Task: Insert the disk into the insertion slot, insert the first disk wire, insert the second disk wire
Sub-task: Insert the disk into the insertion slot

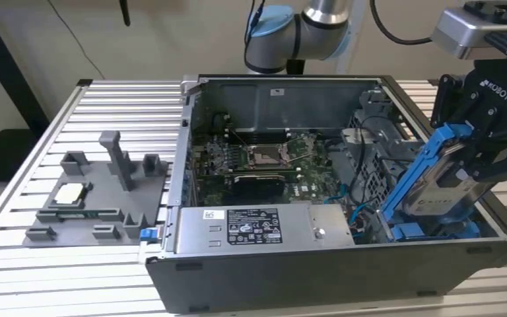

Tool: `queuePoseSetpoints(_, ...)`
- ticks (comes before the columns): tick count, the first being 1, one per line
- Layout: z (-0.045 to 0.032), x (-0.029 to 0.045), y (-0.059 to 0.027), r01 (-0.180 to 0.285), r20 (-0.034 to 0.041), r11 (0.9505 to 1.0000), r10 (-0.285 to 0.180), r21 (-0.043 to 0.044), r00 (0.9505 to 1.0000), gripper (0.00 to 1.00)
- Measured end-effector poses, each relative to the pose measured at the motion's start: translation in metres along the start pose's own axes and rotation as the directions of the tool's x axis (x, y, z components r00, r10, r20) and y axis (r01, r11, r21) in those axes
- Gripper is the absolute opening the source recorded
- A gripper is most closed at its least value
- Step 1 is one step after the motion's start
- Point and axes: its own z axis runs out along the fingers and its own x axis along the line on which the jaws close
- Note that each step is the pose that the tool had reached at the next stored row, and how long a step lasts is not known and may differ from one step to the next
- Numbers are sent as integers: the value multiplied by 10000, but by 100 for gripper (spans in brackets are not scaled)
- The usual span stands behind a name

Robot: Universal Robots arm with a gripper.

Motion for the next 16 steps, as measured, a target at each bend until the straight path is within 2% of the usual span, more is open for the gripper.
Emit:
queuePoseSetpoints(2,36,1,-5,-1,21,10000,1,-1,10000,33)
queuePoseSetpoints(13,228,2,-16,-1,13,10000,1,19,10000,33)
queuePoseSetpoints(16,240,2,-17,0,14,10000,0,21,10000,33)
